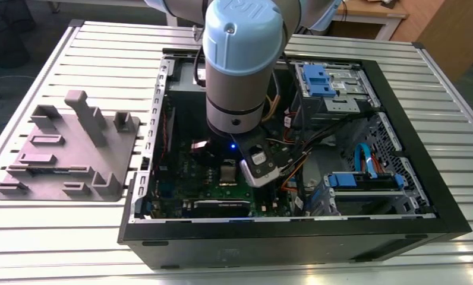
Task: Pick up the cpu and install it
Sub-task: 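Place the cpu into insertion slot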
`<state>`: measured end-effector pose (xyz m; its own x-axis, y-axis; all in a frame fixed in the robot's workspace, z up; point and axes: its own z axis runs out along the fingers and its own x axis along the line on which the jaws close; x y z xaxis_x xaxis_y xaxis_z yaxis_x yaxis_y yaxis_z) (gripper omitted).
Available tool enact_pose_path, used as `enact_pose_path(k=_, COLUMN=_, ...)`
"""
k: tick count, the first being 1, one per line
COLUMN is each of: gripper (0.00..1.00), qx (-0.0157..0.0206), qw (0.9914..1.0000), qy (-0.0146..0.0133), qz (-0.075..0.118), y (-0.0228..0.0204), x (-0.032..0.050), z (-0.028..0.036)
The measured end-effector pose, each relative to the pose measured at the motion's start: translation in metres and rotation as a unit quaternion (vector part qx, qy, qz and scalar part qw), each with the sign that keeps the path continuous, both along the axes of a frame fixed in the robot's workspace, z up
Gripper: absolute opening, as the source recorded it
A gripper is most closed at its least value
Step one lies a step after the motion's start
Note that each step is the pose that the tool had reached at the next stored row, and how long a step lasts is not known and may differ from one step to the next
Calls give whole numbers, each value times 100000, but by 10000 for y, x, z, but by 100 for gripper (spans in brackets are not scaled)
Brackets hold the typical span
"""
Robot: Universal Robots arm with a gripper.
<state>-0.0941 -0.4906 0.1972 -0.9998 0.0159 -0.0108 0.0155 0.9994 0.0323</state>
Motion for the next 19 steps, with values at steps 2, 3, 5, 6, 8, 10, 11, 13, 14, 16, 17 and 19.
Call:
enact_pose_path(k=2, gripper=38, qx=-17, qw=100000, qy=10, qz=10, y=-11, x=1, z=-3)
enact_pose_path(k=3, gripper=38, qx=-15, qw=100000, qy=8, qz=3, y=-16, x=0, z=-4)
enact_pose_path(k=5, gripper=38, qx=-4, qw=100000, qy=3, qz=-7, y=-18, x=0, z=-8)
enact_pose_path(k=6, gripper=38, qx=-6, qw=100000, qy=2, qz=-5, y=-18, x=0, z=-12)
enact_pose_path(k=8, gripper=38, qx=-5, qw=100000, qy=1, qz=0, y=-19, x=0, z=-19)
enact_pose_path(k=10, gripper=38, qx=-14, qw=100000, qy=7, qz=1, y=-19, x=2, z=-26)
enact_pose_path(k=11, gripper=38, qx=-21, qw=100000, qy=11, qz=0, y=-19, x=3, z=-26)
enact_pose_path(k=13, gripper=38, qx=-21, qw=100000, qy=12, qz=-2, y=-19, x=2, z=-27)
enact_pose_path(k=14, gripper=38, qx=-9, qw=100000, qy=4, qz=0, y=-19, x=3, z=-29)
enact_pose_path(k=16, gripper=38, qx=-10, qw=100000, qy=4, qz=1, y=-19, x=7, z=-31)
enact_pose_path(k=17, gripper=38, qx=-14, qw=100000, qy=6, qz=0, y=-19, x=8, z=-31)
enact_pose_path(k=19, gripper=38, qx=-9, qw=100000, qy=4, qz=0, y=-19, x=10, z=-34)
